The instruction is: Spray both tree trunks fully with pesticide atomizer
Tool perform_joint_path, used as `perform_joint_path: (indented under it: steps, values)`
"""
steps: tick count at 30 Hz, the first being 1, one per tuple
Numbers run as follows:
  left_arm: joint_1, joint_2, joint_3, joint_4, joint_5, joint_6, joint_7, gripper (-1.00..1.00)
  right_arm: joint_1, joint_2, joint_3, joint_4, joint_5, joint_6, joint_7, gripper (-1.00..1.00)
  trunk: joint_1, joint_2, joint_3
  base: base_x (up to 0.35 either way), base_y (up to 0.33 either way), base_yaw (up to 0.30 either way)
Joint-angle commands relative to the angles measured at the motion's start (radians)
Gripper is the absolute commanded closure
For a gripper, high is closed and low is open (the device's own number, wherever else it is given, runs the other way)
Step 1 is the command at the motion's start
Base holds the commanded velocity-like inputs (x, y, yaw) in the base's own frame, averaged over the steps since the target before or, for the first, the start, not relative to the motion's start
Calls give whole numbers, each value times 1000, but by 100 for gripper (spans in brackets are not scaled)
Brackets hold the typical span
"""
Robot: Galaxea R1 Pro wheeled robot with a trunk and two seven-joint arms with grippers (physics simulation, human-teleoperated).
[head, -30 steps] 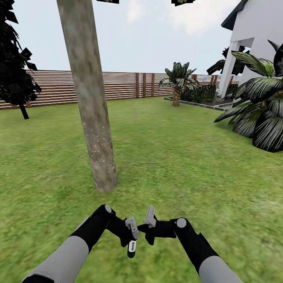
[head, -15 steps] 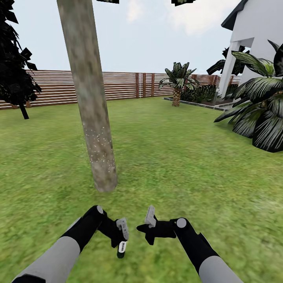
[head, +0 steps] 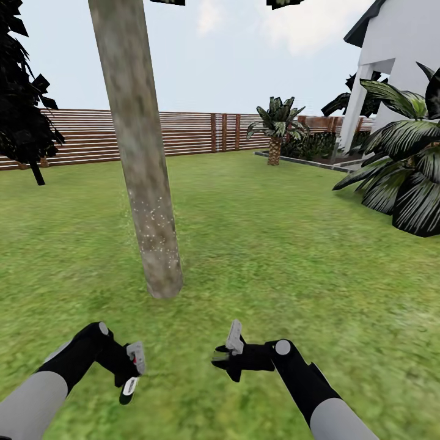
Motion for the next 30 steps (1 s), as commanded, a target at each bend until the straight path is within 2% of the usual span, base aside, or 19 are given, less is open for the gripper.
perform_joint_path:
  steps: [1, 4, 6, 8, 9, 11, 13, 14, 16, 17, 19, 20, 22, 24, 27, 30]
  values:
    - [0, 2, 0, 0, 1, 0, 2, 100, 0, 0, 0, 0, 0, 0, 0, -100, 0, 0, 0, 0, 0, 0]
    - [0, 3, 0, 0, 0, 3, 17, 100, 0, -2, -1, 2, 1, -1, -3, -100, 0, 0, 0, 0, 0, 0]
    - [0, 2, 1, 0, 1, 8, 60, 100, 1, -9, -6, 8, 0, -3, -9, -100, 0, 0, 0, 0, 0, 0]
    - [1, -5, 16, 14, 8, 12, 177, 100, 3, -19, -10, 55, -2, -6, -38, -100, 0, 0, 0, 0, 0, 0]
    - [1, -17, 39, 39, 26, 13, 245, 100, 4, -25, -19, 89, -3, -8, -87, -100, 0, 0, 0, 0, 0, 0]
    - [2, -49, 94, 107, 87, 14, 400, 100, 5, -29, -58, 167, -4, -22, -217, -100, 0, 0, 0, 0, 0, 0]
    - [2, -84, 121, 200, 166, 8, 579, 100, 12, -31, -124, 252, -5, -90, -347, -100, 0, 0, 0, 0, 0, 0]
    - [4, -104, 126, 243, 211, 4, 661, 100, 21, -33, -169, 292, -5, -132, -414, -100, 0, 0, 0, 0, 0, 0]
    - [8, -139, 129, 298, 317, -6, 819, 100, 47, -55, -270, 369, -5, -229, -545, -100, 0, 0, 0, 0, 0, 0]
    - [17, -154, 130, 314, 380, -34, 888, 100, 58, -69, -312, 400, -6, -279, -584, -100, 0, 0, 0, 0, 0, 0]
    - [68, -187, 130, 330, 501, -151, 1037, 100, 78, -96, -390, 441, -6, -346, -622, -100, 0, 0, 0, 0, 0, 0]
    - [98, -201, 131, 334, 540, -213, 1119, 100, 90, -109, -433, 449, -6, -359, -643, -100, 0, 0, 0, 0, 0, 0]
    - [150, -230, 131, 341, 575, -309, 1268, 100, 105, -130, -504, 455, -3, -371, -715, -100, 0, 0, 0, 0, 0, 0]
    - [191, -259, 131, 348, 587, -354, 1355, 100, 135, -159, -528, 459, -5, -377, -784, -100, 0, 0, 0, 0, 0, 0]
    - [235, -283, 131, 357, 624, -408, 1413, 100, 163, -165, -536, 462, -7, -421, -811, -100, 0, 0, 0, 0, 0, 0]
    - [269, -290, 131, 358, 690, -458, 1443, 100, 168, -168, -539, 476, -9, -441, -817, -100, 0, 0, 0, 0, 0, 0]
